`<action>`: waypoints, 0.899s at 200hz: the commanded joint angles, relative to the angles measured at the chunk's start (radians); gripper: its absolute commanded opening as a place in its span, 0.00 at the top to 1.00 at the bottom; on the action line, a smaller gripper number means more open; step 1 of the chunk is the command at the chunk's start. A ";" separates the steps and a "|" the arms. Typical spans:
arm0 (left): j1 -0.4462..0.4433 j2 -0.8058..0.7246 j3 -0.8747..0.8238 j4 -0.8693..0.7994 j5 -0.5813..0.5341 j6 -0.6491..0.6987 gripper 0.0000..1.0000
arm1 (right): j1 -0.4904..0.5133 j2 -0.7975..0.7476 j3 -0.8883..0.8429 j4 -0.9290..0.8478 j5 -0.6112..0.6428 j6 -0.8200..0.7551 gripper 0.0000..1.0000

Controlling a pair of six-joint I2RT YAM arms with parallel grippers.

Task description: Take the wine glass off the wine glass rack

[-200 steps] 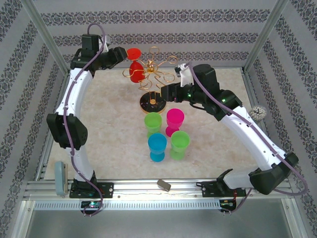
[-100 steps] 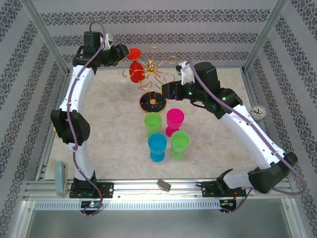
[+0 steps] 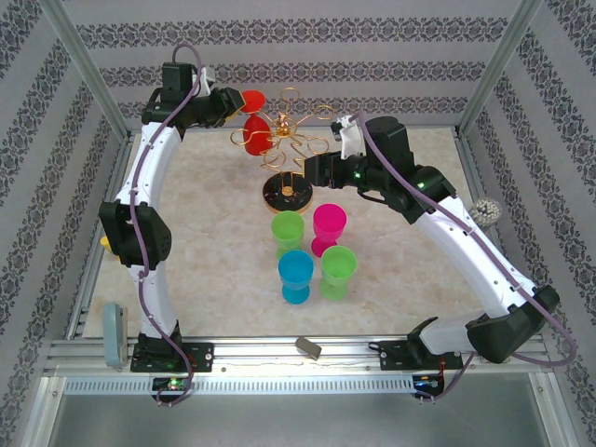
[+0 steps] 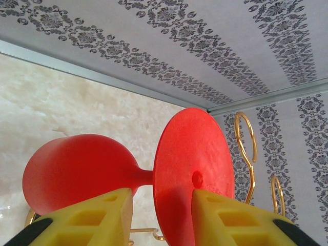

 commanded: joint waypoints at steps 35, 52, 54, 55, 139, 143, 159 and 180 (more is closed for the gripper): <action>0.012 0.005 0.030 0.068 0.020 -0.017 0.74 | -0.008 0.000 0.020 0.003 -0.017 0.008 0.52; 0.012 0.005 0.033 0.075 0.020 -0.018 0.77 | -0.008 0.001 0.020 0.004 -0.017 0.010 0.52; 0.012 0.004 0.033 0.075 0.020 -0.019 0.77 | -0.008 0.002 0.020 0.004 -0.018 0.010 0.52; 0.012 0.004 0.033 0.076 0.020 -0.019 0.77 | -0.009 0.002 0.020 0.005 -0.019 0.010 0.52; 0.015 -0.001 0.035 0.077 0.023 -0.026 1.00 | -0.008 0.006 0.019 0.004 -0.027 0.013 0.53; 0.013 -0.001 0.036 0.078 0.025 -0.028 1.00 | -0.008 0.007 0.019 0.004 -0.027 0.013 0.53; 0.013 -0.004 0.036 0.083 0.033 -0.035 1.00 | -0.008 0.008 0.020 0.007 -0.031 0.014 0.53; 0.013 -0.007 0.035 0.088 0.045 -0.048 1.00 | -0.009 0.008 0.022 0.009 -0.034 0.017 0.53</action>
